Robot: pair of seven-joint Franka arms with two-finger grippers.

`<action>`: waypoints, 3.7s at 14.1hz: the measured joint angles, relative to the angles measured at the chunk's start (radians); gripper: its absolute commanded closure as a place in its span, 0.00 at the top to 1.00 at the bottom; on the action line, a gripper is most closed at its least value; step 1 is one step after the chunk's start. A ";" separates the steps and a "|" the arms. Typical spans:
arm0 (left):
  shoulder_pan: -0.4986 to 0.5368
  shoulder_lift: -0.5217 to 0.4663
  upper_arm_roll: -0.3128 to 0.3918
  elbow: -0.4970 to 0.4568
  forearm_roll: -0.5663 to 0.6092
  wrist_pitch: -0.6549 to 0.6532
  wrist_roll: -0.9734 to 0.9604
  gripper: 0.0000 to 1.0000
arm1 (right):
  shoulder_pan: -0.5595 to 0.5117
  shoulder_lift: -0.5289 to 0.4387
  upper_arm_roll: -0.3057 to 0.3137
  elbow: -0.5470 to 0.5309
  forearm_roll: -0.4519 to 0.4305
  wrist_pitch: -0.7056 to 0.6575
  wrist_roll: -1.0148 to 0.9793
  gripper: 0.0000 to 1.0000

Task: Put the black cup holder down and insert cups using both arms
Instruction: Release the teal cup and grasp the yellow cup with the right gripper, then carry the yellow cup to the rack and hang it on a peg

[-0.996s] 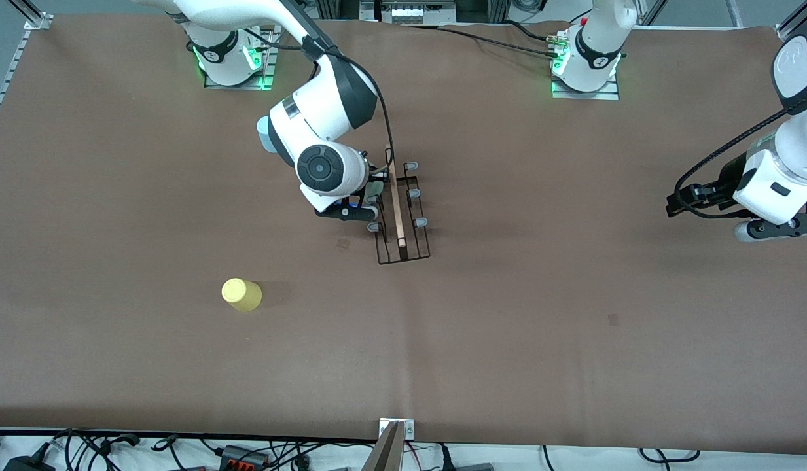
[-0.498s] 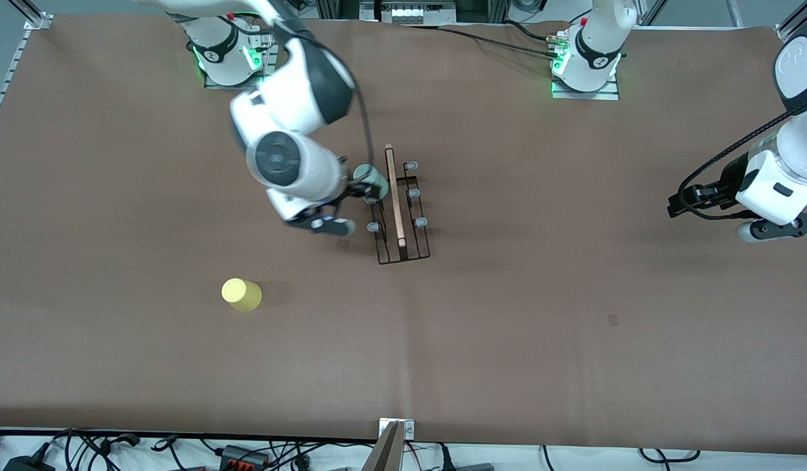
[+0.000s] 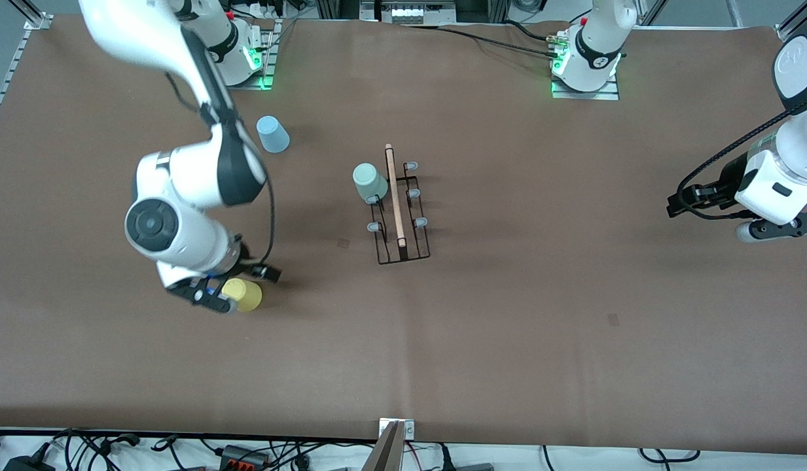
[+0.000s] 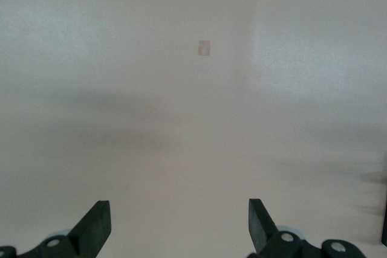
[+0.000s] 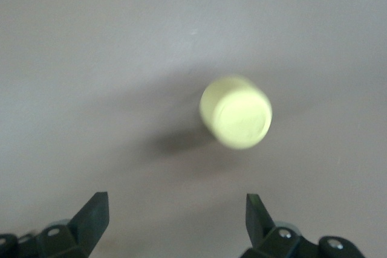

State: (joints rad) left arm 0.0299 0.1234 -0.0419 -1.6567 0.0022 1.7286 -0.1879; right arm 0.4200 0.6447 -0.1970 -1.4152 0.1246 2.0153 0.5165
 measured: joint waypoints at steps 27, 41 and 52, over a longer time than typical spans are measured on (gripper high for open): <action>0.000 -0.001 0.001 0.000 0.000 0.001 0.000 1.00 | -0.064 0.145 0.042 0.211 -0.011 -0.069 -0.274 0.24; 0.000 -0.003 0.001 0.001 0.000 0.001 0.000 1.00 | 0.205 0.100 0.148 0.344 0.072 -0.293 -0.065 0.25; 0.000 -0.003 0.001 0.001 0.000 0.001 0.000 1.00 | 0.230 0.148 0.148 0.343 0.072 -0.284 -0.047 0.30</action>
State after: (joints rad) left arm 0.0304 0.1207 -0.0405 -1.6562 0.0022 1.7296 -0.1881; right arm 0.6502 0.7929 -0.0491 -1.0724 0.1970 1.7311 0.4700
